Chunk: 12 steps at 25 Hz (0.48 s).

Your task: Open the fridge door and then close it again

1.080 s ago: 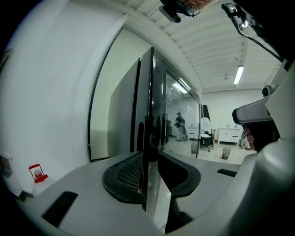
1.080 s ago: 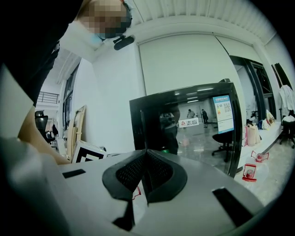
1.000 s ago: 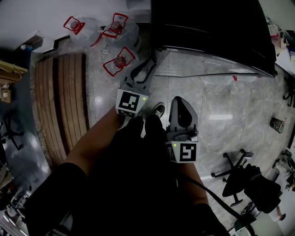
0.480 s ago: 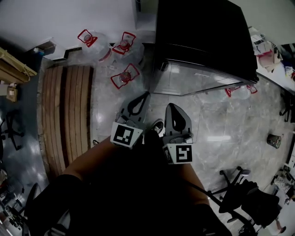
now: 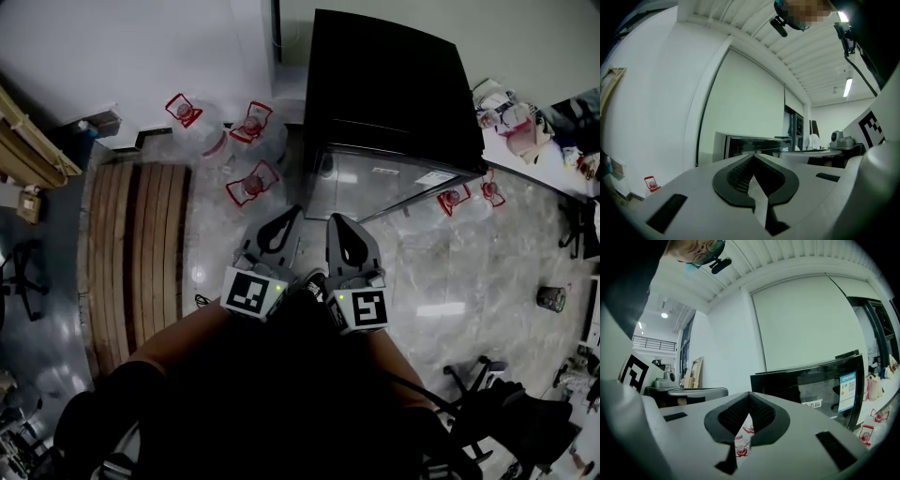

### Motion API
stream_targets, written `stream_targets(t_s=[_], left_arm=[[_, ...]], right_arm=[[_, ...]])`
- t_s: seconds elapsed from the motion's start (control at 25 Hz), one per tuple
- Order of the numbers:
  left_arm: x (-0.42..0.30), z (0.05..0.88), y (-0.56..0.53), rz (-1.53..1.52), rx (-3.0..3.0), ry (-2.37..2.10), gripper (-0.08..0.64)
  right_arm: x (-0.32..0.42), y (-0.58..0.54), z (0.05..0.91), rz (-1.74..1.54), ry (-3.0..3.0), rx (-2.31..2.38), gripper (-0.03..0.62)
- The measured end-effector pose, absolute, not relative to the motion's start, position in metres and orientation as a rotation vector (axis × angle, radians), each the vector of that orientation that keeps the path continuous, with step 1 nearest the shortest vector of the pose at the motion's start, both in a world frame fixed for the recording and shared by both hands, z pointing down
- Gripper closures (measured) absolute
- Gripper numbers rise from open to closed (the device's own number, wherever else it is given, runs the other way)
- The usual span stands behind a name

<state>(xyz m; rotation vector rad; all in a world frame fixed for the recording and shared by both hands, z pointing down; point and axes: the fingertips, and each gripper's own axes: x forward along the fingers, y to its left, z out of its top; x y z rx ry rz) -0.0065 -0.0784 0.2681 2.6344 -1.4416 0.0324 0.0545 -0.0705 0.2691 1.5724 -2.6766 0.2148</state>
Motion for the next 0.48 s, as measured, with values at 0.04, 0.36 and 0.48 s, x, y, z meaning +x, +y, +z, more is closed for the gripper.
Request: stream_targets(t_s=[0.04, 0.36, 0.48], left_arm=[[-0.004, 0.266, -0.077, 0.028, 2.643, -1.43, 0.552], [0.003, 0.248, -0.076, -0.009, 2.692, -1.387, 0.552], [0.004, 0.247, -0.078, 0.012, 2.715, -1.398, 0.552]], right_arm=[[0.055, -0.071, 0.265, 0.208, -2.68, 1.571, 0.577], [0.055, -0.071, 0.24, 0.13, -2.692, 1.57, 0.577], [0.058, -0.071, 0.237, 0.114, -2.686, 1.576, 0.577]])
